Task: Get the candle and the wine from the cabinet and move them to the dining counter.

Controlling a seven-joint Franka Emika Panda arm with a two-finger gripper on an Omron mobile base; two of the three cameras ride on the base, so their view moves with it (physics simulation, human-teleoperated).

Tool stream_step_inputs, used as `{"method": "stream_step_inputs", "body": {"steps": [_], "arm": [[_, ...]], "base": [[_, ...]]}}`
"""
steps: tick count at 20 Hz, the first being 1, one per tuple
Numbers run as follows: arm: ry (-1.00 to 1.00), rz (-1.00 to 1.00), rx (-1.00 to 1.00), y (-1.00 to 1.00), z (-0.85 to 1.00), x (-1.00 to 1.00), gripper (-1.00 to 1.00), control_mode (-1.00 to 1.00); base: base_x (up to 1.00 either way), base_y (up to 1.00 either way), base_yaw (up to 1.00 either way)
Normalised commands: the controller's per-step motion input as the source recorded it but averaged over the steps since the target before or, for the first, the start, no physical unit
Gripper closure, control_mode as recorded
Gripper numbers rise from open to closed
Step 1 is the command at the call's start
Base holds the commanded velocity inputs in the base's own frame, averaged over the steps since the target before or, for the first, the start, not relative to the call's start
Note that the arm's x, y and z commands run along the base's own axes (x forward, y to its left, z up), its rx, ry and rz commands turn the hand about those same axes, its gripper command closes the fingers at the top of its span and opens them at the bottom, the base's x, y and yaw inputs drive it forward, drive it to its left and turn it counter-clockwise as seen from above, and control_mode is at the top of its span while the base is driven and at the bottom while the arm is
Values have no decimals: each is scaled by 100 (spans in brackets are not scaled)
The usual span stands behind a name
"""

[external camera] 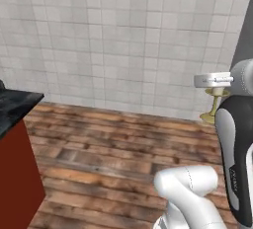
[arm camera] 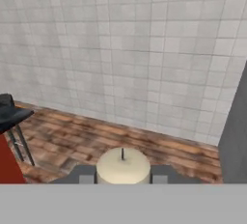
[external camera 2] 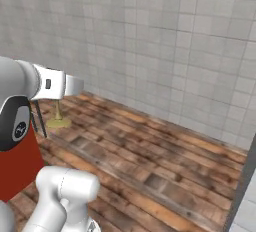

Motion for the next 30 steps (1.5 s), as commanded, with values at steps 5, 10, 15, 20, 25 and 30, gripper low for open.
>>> {"method": "stream_step_inputs", "body": {"steps": [5,10,15,20,25,30], "arm": [[0,0,0,0,0,0,100,100],[0,0,0,0,0,0,100,100],[0,0,0,0,0,0,100,100],[0,0,0,0,0,0,100,100],[0,0,0,0,0,0,100,100],[0,0,0,0,0,0,100,100]], "base": [[100,0,20],[100,-12,29],[100,-18,38],[100,-36,47],[85,-53,57],[67,-64,60]]}}
